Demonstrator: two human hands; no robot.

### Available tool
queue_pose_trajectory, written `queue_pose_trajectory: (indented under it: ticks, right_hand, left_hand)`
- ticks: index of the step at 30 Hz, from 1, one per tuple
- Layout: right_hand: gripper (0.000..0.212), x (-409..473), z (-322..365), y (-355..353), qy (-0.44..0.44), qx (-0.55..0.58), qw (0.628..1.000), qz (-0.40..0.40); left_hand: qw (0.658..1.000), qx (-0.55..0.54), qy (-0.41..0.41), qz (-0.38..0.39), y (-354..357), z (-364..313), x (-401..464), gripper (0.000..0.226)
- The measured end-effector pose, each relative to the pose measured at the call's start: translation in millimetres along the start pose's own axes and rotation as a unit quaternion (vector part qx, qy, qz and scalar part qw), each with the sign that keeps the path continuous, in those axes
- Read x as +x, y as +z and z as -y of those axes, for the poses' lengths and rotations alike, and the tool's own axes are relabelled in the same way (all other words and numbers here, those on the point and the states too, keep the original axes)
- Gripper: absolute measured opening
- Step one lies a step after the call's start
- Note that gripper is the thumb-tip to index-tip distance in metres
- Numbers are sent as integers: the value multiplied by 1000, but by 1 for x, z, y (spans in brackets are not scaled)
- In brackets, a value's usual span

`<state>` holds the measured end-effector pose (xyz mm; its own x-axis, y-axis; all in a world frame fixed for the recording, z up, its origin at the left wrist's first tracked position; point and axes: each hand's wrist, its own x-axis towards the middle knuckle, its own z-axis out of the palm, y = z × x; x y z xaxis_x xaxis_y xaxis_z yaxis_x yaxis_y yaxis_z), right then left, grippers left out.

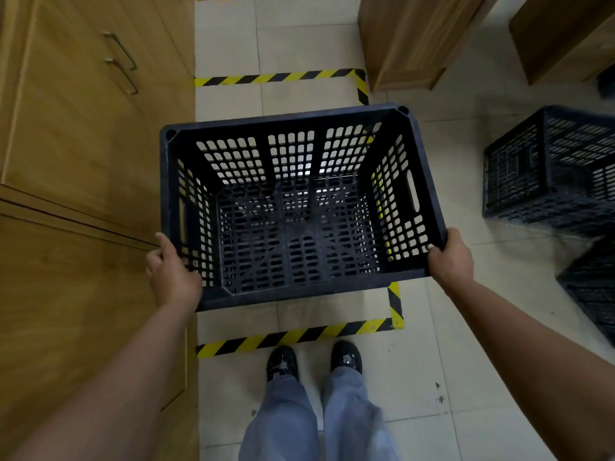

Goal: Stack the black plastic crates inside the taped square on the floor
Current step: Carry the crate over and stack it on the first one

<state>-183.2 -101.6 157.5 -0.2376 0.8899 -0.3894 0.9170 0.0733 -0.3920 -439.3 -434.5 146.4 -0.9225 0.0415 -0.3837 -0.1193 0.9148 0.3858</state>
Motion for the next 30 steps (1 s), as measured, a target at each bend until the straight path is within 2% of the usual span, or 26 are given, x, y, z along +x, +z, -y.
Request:
queue_pose_trajectory:
  ticks: [13,30]
  right_hand:
    - [22,-19,-18,-5,16,9,1000,9]
    - [21,-25,-16,-2,25,4,1000,4]
  left_hand:
    - [999,16,8,32,-4,6,-23,100]
    - [999,24,-12,29,-12,-2,-29,96]
